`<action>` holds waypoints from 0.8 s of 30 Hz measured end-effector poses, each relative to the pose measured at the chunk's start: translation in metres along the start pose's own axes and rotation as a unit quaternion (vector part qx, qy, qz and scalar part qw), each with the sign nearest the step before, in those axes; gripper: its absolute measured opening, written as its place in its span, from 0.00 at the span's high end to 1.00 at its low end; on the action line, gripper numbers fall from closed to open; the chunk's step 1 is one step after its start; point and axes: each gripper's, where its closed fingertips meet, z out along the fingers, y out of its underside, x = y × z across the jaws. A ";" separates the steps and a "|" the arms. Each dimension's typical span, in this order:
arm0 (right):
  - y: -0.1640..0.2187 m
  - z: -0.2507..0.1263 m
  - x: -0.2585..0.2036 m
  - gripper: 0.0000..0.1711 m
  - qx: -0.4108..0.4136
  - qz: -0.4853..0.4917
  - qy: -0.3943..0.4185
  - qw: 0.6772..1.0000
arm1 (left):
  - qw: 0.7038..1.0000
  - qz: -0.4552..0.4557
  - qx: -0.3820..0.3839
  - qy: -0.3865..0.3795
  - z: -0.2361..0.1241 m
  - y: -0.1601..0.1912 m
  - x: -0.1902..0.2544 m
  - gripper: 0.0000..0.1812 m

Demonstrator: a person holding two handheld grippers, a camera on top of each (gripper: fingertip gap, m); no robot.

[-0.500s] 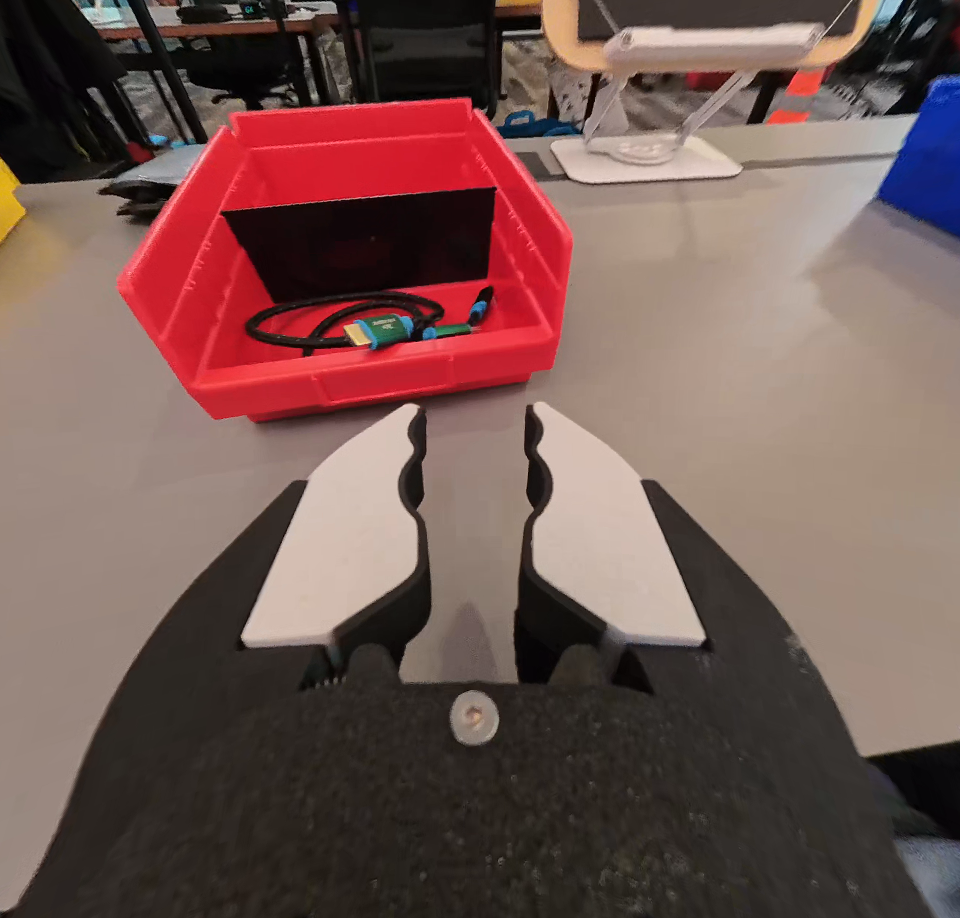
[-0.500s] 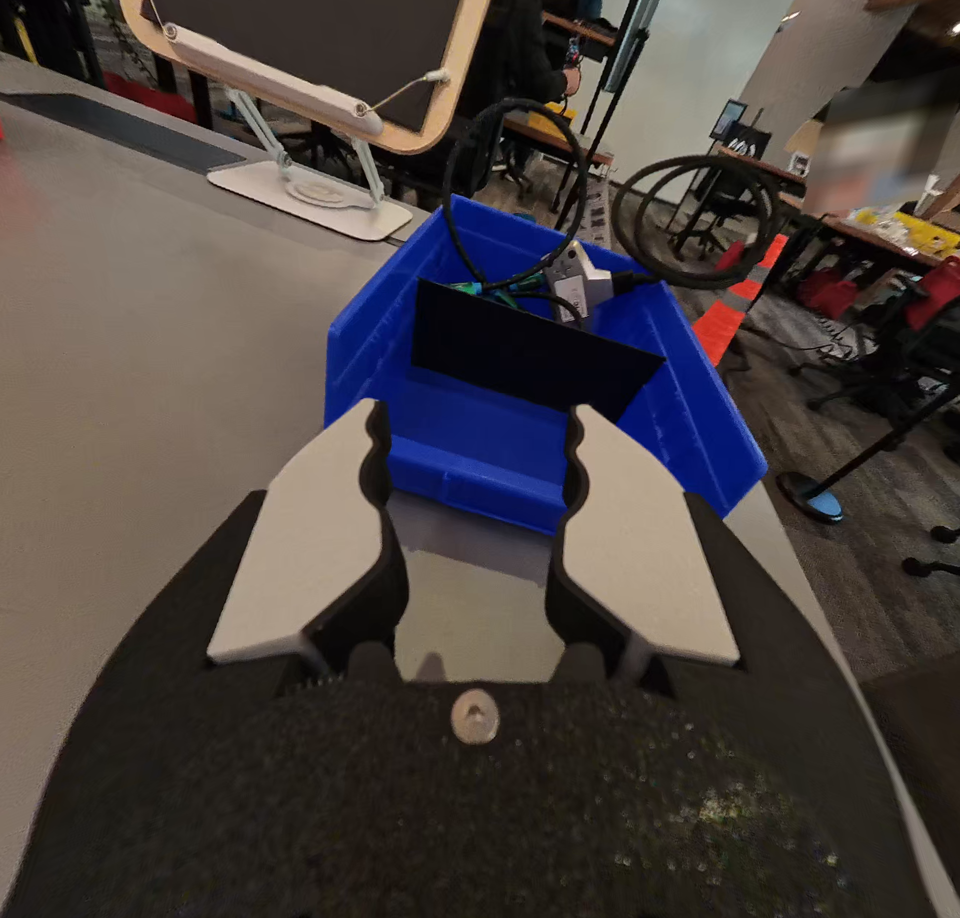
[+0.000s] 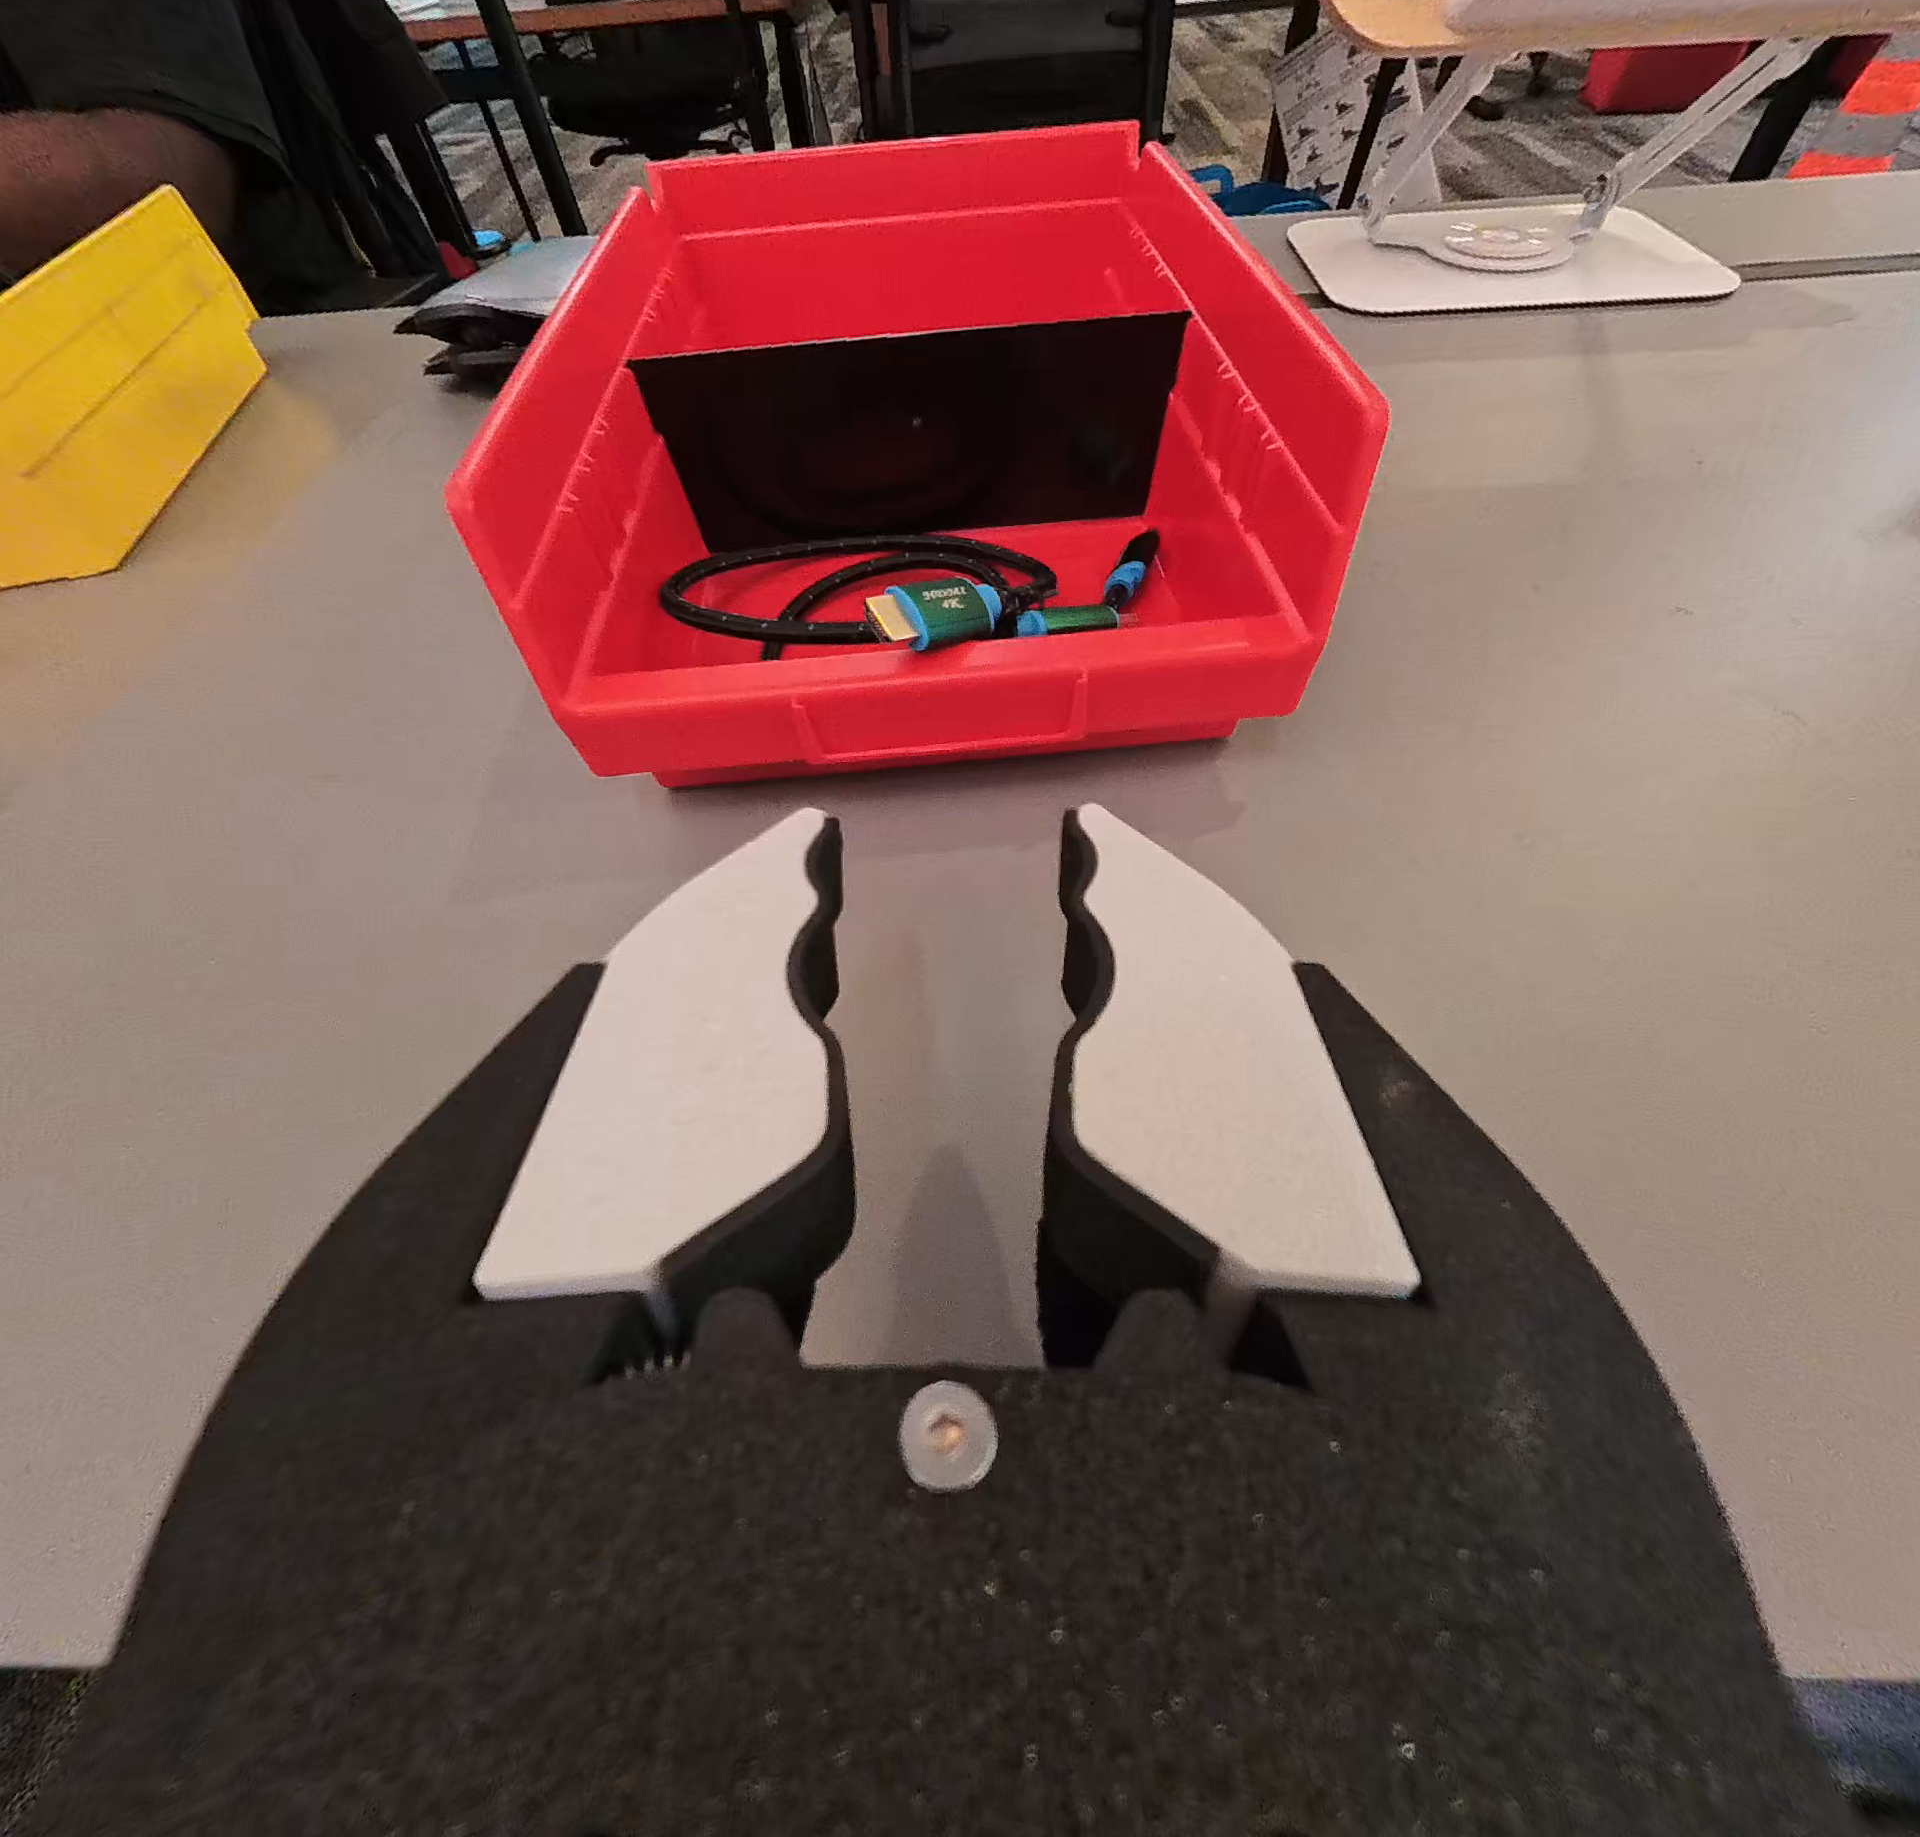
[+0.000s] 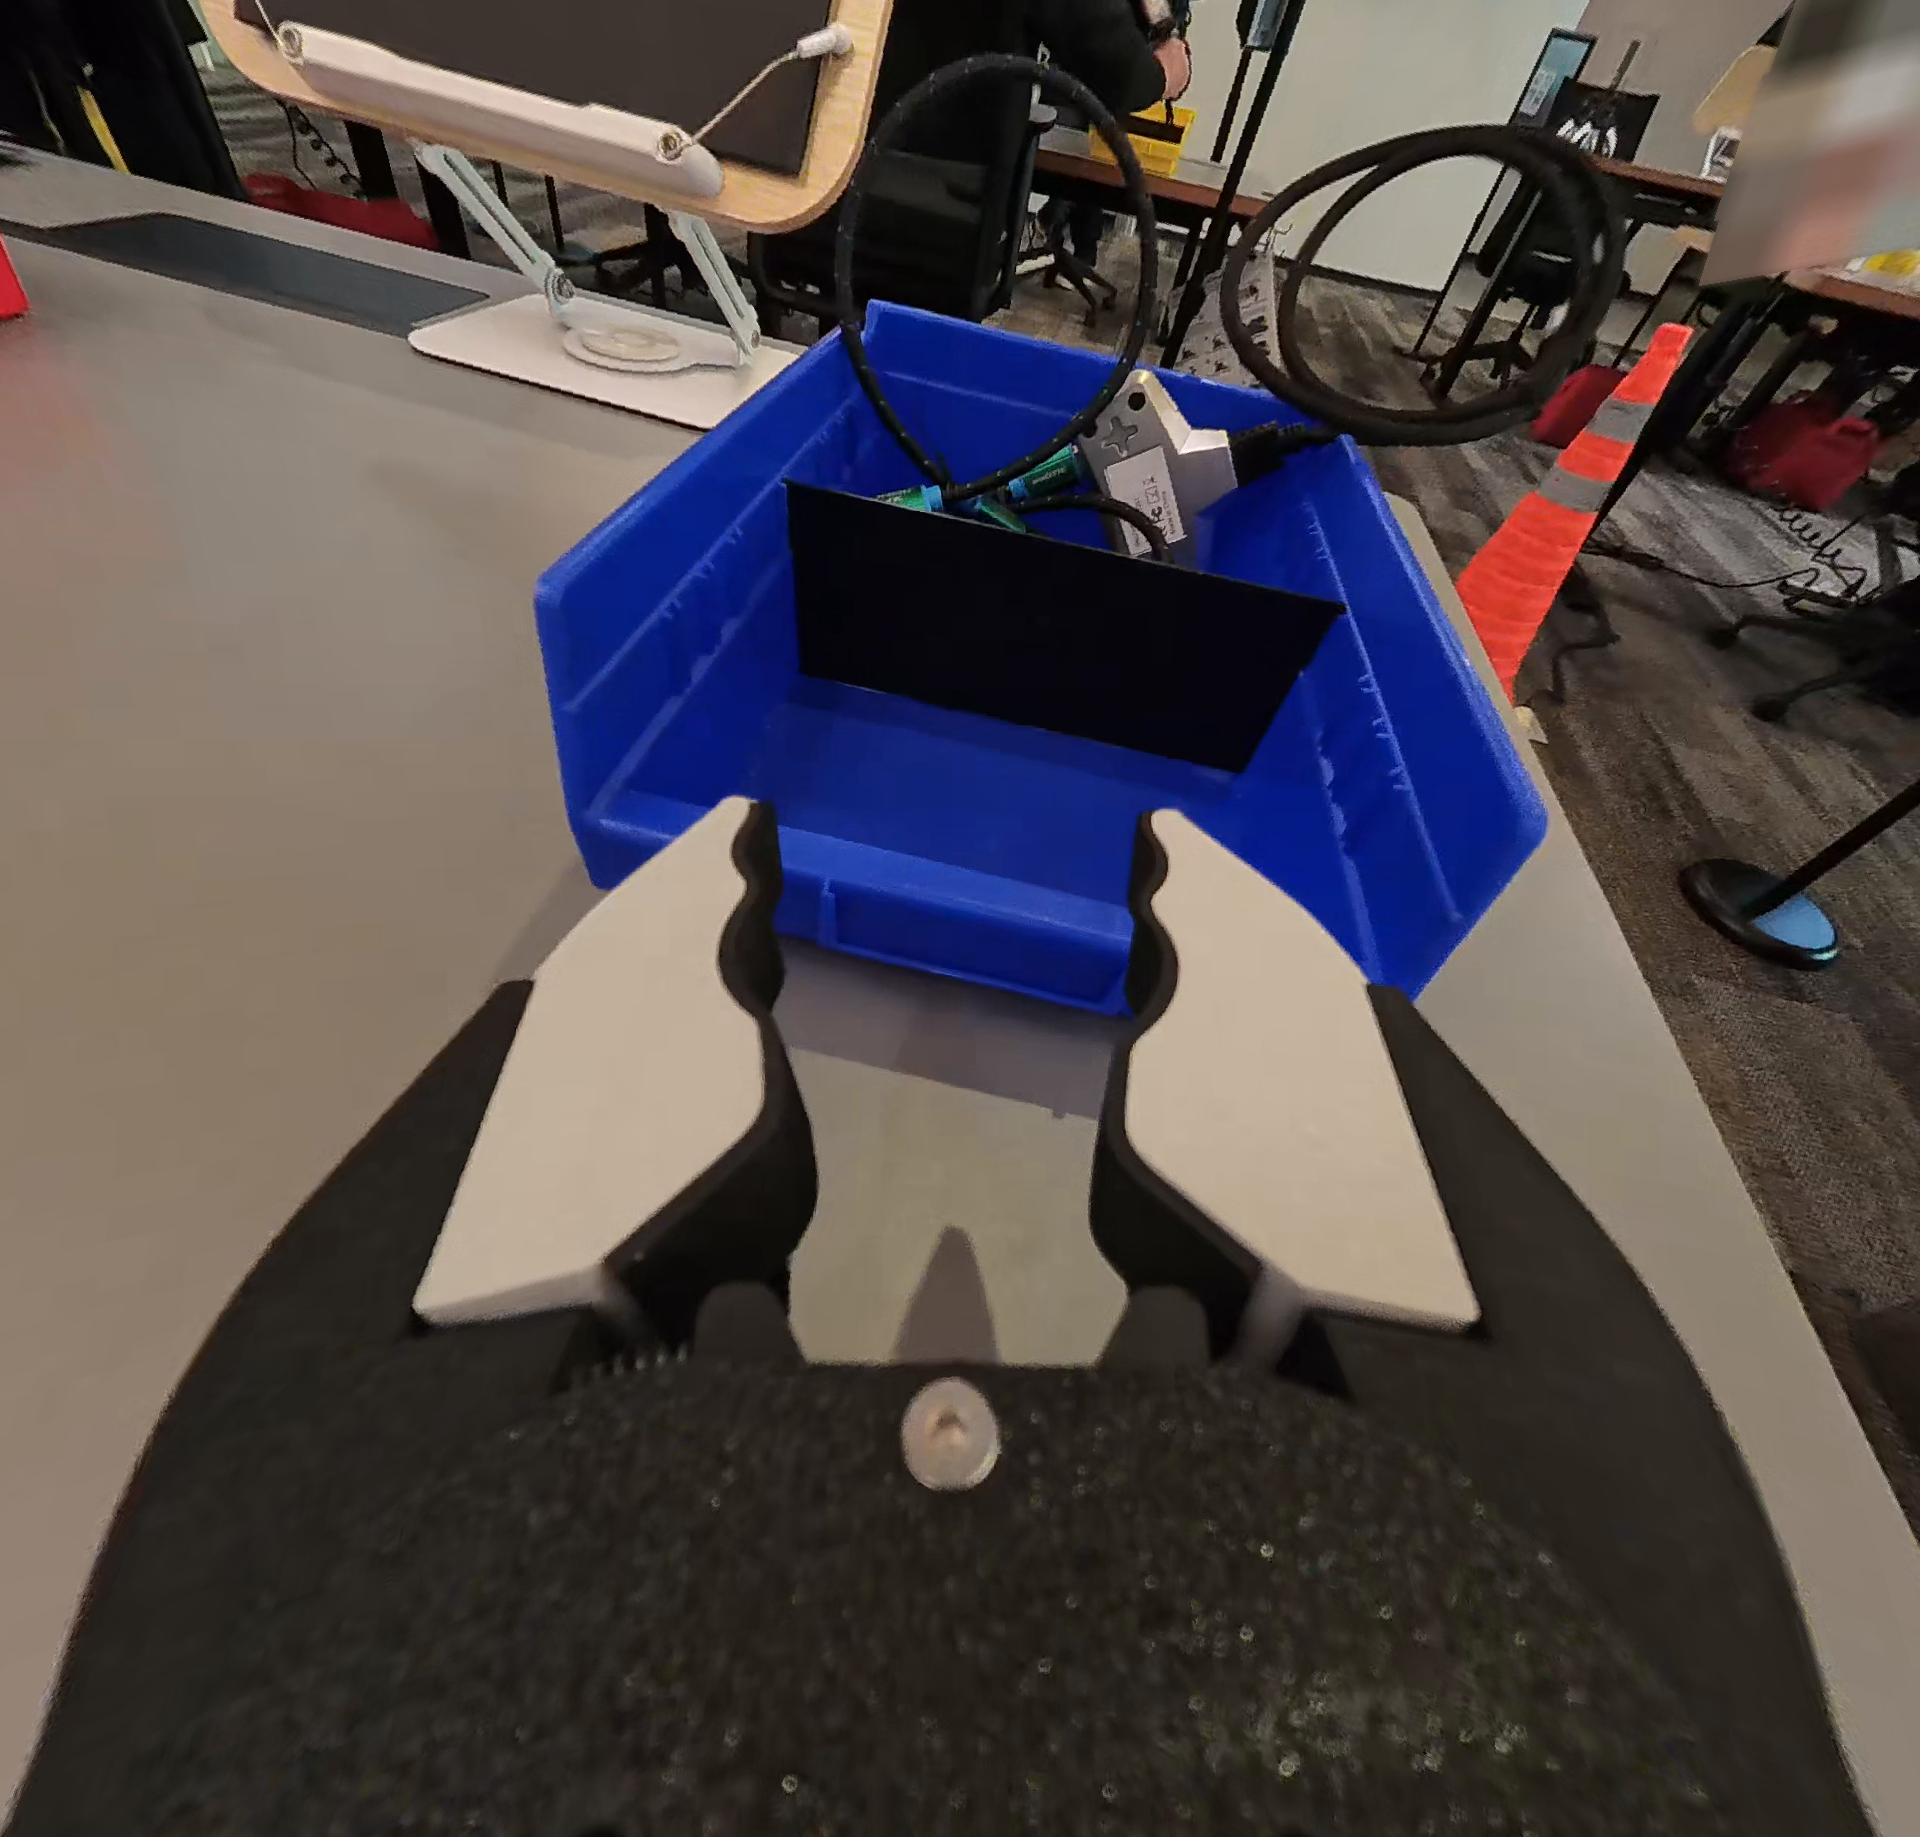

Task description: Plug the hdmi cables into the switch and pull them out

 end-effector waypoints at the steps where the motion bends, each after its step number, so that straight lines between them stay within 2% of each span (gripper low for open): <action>1: 0.001 0.001 0.000 0.62 -0.004 -0.004 0.002 1.000 | 1.000 0.004 -0.002 0.000 0.001 0.001 0.001 0.78; 19: 0.006 0.002 0.008 0.63 -0.016 0.001 0.012 1.000 | 1.000 0.017 -0.019 0.012 0.006 0.006 0.012 0.78; 22: 0.006 0.001 0.010 0.63 -0.015 0.004 0.014 1.000 | 0.999 0.029 -0.015 0.023 0.005 0.002 0.024 0.77; 24: 0.006 0.000 0.011 0.63 -0.016 0.005 0.015 1.000 | 0.998 0.027 -0.007 0.052 0.004 -0.005 0.048 0.75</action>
